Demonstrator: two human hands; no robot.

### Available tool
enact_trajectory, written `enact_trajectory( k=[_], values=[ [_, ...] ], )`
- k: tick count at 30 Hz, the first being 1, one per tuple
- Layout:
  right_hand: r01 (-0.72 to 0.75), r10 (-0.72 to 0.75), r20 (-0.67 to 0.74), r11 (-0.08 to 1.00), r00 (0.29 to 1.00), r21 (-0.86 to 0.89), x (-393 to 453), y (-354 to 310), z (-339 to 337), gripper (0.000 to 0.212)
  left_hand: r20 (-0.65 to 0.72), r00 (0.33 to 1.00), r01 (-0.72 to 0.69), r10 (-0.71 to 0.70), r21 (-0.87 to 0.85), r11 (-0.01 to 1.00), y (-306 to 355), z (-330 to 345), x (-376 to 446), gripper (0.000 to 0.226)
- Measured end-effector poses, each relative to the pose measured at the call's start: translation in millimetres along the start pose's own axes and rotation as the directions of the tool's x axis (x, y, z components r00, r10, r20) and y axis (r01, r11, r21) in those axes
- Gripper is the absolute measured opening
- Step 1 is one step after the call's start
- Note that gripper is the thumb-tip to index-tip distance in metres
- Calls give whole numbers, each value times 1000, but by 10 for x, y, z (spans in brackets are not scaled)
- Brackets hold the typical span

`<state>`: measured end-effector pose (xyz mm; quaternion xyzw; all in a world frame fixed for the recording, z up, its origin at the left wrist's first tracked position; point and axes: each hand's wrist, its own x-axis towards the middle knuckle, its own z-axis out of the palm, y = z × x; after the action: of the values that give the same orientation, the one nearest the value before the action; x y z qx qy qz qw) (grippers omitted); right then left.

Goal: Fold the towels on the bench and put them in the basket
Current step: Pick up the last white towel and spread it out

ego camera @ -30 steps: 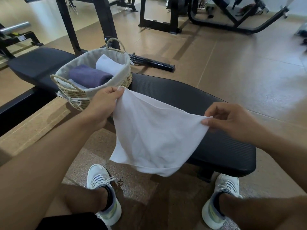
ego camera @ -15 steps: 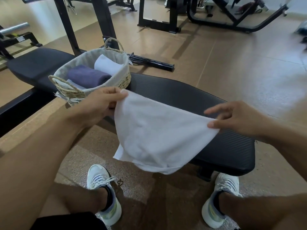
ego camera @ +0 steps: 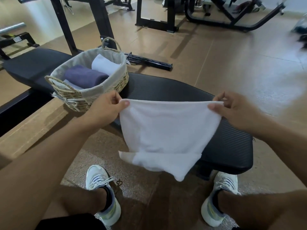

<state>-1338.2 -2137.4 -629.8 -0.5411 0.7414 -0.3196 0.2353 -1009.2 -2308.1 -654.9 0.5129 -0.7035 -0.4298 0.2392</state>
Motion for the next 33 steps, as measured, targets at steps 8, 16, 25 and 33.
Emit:
enact_trajectory(
  k=[8,16,25,33],
  values=[
    [-63,68,-29,987,997,147,-17,-97,-26,7,-18,998,-66,64,-93,993,91,75,61,11],
    [83,-86,-4,952,996,294,-105,-417,195,12,92,925,-377,368,110,920,464,360,-182,50],
    [242,-251,-1,933,968,267,-94,-596,396,25,326,785,-558,526,4,830,713,823,-343,34],
    [51,-161,385,959,909,280,-18,-373,470,46,83,883,-442,461,-180,879,729,736,-124,32]
  ],
)
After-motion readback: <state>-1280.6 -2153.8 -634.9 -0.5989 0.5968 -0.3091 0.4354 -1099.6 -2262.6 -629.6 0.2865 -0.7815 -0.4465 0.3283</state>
